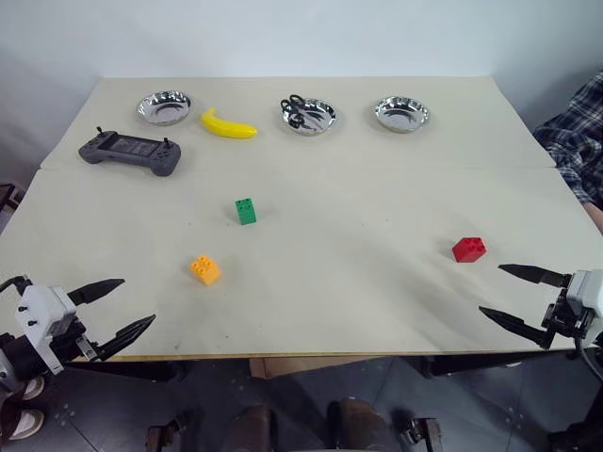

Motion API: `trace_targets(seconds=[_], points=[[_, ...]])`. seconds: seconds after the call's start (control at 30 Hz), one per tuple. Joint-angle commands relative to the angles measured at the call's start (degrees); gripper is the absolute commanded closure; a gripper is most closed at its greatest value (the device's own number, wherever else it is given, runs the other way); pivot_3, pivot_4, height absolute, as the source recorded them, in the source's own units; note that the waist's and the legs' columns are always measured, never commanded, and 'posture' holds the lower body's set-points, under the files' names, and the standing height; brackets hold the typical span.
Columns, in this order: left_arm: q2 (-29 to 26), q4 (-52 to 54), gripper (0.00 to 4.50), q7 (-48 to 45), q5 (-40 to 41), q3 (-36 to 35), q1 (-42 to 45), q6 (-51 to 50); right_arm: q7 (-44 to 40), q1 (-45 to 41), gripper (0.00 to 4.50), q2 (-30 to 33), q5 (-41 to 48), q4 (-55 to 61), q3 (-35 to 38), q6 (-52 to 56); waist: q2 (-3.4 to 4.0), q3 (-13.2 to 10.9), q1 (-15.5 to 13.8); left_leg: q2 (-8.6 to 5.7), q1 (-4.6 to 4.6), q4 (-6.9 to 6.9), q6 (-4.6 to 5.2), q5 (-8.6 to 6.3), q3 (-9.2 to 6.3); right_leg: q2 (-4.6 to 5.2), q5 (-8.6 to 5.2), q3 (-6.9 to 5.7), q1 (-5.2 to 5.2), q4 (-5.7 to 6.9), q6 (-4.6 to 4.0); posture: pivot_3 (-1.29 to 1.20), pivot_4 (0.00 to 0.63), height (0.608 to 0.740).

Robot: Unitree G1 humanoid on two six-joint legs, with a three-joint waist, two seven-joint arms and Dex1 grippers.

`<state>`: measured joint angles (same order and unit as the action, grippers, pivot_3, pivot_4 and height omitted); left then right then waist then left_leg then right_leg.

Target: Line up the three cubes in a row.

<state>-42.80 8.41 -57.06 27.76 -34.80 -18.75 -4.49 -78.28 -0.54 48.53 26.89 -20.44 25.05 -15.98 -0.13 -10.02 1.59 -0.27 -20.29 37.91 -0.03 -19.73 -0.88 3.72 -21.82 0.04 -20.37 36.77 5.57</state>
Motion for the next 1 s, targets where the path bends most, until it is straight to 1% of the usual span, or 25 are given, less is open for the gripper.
trace_targets(seconds=[0.03, 0.1, 0.2, 0.33, 0.43, 0.5, 0.6, 0.67, 0.73, 0.8, 0.9, 0.97, 1.0], points=[[-0.36, 2.74, 0.00, 0.12, 1.52, 0.10, 1.06, -0.48, 3.89, -0.31, 0.03, -1.37, 0.93, 0.55, 1.73, 0.44, 0.00, 0.00, 0.00, 0.00, 0.00, 0.00, 0.00, 0.00, 0.00, 0.00, 0.00, 0.00, 0.00, 0.00, 0.00, 0.00, 0.150, 0.740], [-1.04, 4.37, 0.00, -0.75, 4.85, 0.42, 2.17, -3.81, 7.74, 0.28, 0.03, -2.14, 1.00, 0.97, 3.66, 1.09, 0.00, 0.00, -0.07, 0.00, 0.00, 0.00, 0.00, 0.00, -0.01, 0.00, 0.00, -0.01, 0.00, 0.01, 0.00, 0.00, 0.150, 0.740], [-3.05, 8.45, 0.00, -4.71, 11.76, 2.16, 3.40, -10.46, 14.55, 4.53, 0.03, -1.90, 0.15, 1.99, 7.86, 3.58, 0.05, -0.03, -0.80, -0.01, -0.06, 0.03, 0.00, 0.00, -0.05, 0.02, 0.00, -0.01, -0.01, 0.02, 0.00, 0.00, 0.150, 0.740], [-4.10, 12.35, 0.00, -5.22, 14.57, 6.49, 8.18, -13.99, 23.88, 8.70, 0.03, -2.07, -0.31, 3.69, 11.39, 11.46, 0.07, -0.02, -1.16, -0.01, -0.07, 0.00, -0.02, -0.04, -0.03, 0.01, 0.00, -0.01, -0.02, -0.07, 0.00, 0.00, 0.150, 0.740], [-3.67, 13.57, 0.00, -6.63, 13.35, 12.00, 11.85, -14.02, 27.39, 11.27, 0.03, -3.66, 0.14, 7.09, 11.84, 15.08, 0.11, 0.00, -1.04, -0.01, -0.07, 0.01, -0.03, -0.03, -0.01, -0.03, 0.00, 0.01, -0.01, -0.07, 0.00, 0.00, 0.150, 0.740], [-3.33, 13.22, 0.00, -6.91, 12.58, 14.12, 13.73, -13.80, 29.24, 12.15, 0.03, -4.76, 1.42, 10.42, 11.69, 18.12, 0.12, 0.00, -0.61, 0.01, -0.06, -0.01, -0.07, -0.01, 0.00, -0.10, 0.00, 0.03, -0.01, -0.04, 0.00, 0.00, 0.150, 0.740], [-3.19, 11.65, 0.00, -7.69, 11.58, 16.08, 15.51, -12.92, 31.89, 12.67, 0.03, -6.35, 4.22, 16.66, 11.56, 24.01, 0.17, -0.02, 0.07, 0.02, -0.06, -0.01, -0.08, 0.01, 0.00, -0.12, 0.00, 0.04, -0.01, 0.03, 0.00, 0.00, 0.150, 0.740], [-3.43, 9.89, 0.00, -8.85, 10.11, 17.01, 15.97, -11.54, 34.44, 12.39, 0.03, -7.40, 7.46, 22.34, 10.98, 30.25, 0.22, -0.04, 0.24, 0.02, -0.05, -0.01, -0.09, 0.02, 0.03, -0.13, 0.00, 0.09, -0.02, 0.05, 0.01, 0.00, 0.150, 0.740], [-3.30, 8.50, 0.00, -9.54, 9.28, 17.45, 16.39, -10.60, 38.61, 11.87, 0.03, -8.32, 11.46, 29.42, 9.45, 38.47, 0.22, -0.03, 0.26, 0.03, -0.02, -0.01, -0.09, 0.02, 0.04, -0.15, 0.00, 0.11, -0.04, 0.10, 0.01, 0.00, 0.150, 0.740], [-3.16, 7.86, 0.00, -9.87, 8.94, 17.64, 16.55, -9.99, 44.59, 10.40, 0.03, -9.67, 13.96, 34.02, 8.40, 45.30, 0.22, -0.04, 0.07, 0.05, -0.04, -0.01, -0.14, 0.04, 0.01, -0.16, 0.00, 0.10, -0.08, 0.13, 0.00, 0.00, 0.150, 0.740], [-2.96, 7.63, 0.00, -10.01, 8.66, 17.80, 16.50, -9.46, 54.89, 7.53, 0.03, -11.94, 13.84, 38.95, 5.87, 54.07, 0.22, -0.04, -0.12, 0.05, -0.06, 0.00, -0.13, 0.04, -0.02, -0.13, 0.00, 0.10, -0.09, 0.12, 0.00, 0.00, 0.150, 0.740], [-2.84, 7.67, 0.00, -10.00, 8.55, 17.81, 16.16, -9.18, 61.86, 4.41, 0.03, -14.04, 11.81, 40.82, 4.14, 57.40, 0.22, -0.04, -0.25, 0.04, -0.14, 0.00, -0.13, 0.04, -0.06, -0.12, 0.00, 0.10, -0.16, 0.11, 0.00, 0.00, 0.150, 0.740], [-2.82, 7.67, 0.00, -10.01, 8.49, 17.83, 16.02, -9.02, 63.95, 3.26, 0.03, -14.77, 11.44, 41.58, 3.51, 58.82, 0.22, -0.04, -0.24, 0.03, -0.18, 0.00, -0.13, 0.04, -0.07, -0.12, 0.00, 0.09, -0.21, 0.11, 0.00, 0.00, 0.150, 0.740]])
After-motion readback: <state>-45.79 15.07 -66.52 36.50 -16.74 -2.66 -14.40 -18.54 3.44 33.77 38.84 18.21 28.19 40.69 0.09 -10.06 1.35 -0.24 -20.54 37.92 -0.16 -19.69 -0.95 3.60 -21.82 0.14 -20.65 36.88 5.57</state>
